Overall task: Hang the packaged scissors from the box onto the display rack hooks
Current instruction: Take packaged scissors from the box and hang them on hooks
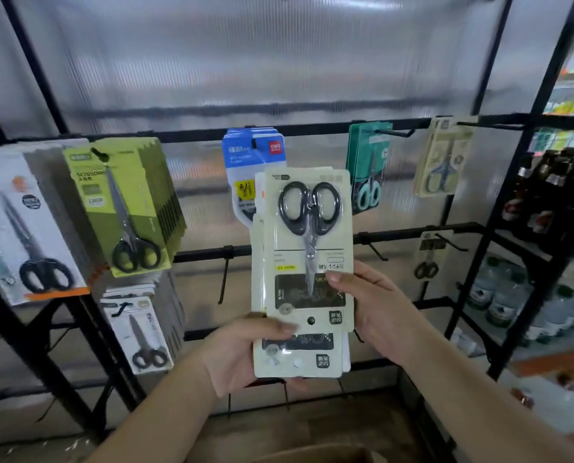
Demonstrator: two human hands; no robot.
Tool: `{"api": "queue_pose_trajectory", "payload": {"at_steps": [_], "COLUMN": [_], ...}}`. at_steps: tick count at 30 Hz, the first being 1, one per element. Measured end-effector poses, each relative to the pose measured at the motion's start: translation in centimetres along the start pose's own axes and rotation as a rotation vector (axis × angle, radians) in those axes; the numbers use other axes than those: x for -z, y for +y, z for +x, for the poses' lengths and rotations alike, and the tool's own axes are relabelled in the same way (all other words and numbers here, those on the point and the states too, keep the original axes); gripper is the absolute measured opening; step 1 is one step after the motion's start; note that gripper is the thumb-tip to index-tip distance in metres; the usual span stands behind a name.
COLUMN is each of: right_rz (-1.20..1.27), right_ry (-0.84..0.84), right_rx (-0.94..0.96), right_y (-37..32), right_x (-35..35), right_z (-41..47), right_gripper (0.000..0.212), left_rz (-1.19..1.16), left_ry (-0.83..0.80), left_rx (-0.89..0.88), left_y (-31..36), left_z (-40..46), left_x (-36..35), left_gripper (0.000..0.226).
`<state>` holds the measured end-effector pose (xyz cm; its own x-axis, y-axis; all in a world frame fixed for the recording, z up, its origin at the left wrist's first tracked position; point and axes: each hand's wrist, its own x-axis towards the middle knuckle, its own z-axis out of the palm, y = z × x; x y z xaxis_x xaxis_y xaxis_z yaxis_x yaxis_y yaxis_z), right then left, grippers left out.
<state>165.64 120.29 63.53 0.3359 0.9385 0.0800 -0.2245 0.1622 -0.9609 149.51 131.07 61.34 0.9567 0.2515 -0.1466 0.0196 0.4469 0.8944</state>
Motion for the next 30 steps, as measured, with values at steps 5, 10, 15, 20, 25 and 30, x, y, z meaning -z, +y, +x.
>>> {"api": "queue_pose_trajectory", "payload": {"at_steps": [5, 10, 15, 20, 25, 30], "right_rz": [-0.161, -0.345, -0.205, -0.102, -0.137, -0.232], "right_ry": [0.044, 0.115, 0.345, 0.403, 0.413, 0.425], "right_rx": [0.088, 0.178, 0.297, 0.287, 0.222, 0.203], "right_y": [0.6, 1.2, 1.6, 1.6, 2.1, 2.8], "right_x": [0.2, 0.4, 1.3, 2.8, 3.5, 3.5], "right_z": [0.2, 0.1, 0.3, 0.6, 0.8, 0.9], "right_gripper": [0.028, 0.043, 0.015, 0.023, 0.031, 0.027], "left_rz": [0.074, 0.095, 0.016, 0.056, 0.036, 0.096], "left_ry": [0.17, 0.243, 0.294, 0.361, 0.367, 0.406], "left_rx": [-0.075, -0.201, -0.22, -0.257, -0.277, -0.225], "left_y": [-0.3, -0.5, -0.5, 0.2, 0.2, -0.6], "left_z": [0.2, 0.8, 0.8, 0.5, 0.3, 0.0], "left_x": [-0.3, -0.7, 0.1, 0.9, 2.0, 1.9], "left_gripper": [0.051, 0.03, 0.021, 0.035, 0.071, 0.05]}}
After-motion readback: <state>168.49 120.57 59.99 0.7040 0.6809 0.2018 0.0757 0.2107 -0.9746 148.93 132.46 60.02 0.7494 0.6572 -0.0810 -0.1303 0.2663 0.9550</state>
